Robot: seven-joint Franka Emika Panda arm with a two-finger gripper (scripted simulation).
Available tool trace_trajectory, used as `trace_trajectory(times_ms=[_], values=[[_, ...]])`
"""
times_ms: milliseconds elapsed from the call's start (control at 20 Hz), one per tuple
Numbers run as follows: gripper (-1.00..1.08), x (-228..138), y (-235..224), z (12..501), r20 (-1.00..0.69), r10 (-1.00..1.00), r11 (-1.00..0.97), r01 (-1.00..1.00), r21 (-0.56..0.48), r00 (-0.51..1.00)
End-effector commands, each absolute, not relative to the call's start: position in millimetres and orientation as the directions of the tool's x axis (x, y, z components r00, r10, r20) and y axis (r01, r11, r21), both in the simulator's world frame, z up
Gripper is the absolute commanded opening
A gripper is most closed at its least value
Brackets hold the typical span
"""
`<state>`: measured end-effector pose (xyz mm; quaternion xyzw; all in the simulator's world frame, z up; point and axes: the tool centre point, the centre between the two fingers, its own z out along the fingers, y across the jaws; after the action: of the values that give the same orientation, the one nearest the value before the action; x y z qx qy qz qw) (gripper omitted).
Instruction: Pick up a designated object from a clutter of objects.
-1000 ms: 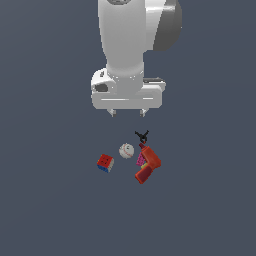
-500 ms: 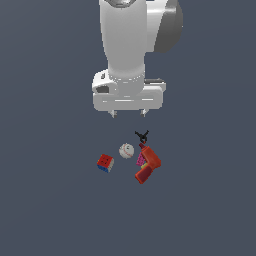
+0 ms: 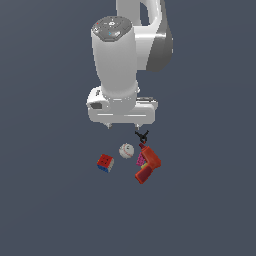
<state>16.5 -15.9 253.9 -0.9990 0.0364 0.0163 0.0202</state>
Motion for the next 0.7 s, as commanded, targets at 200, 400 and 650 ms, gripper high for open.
trace_trajectory(times_ms=[200,400,650], values=[[1.0,37.1,-43.3,199.2,-0.026,-0.181,-0.983,-0.181,-0.031,0.983],[1.0,47.1,-64.3,158.5,-0.018,-0.257,-0.966,-0.257,-0.022,0.966],[1.0,52.7,-84.9,119.2,-0.009,-0.326,-0.945,-0.326,-0.011,0.945]])
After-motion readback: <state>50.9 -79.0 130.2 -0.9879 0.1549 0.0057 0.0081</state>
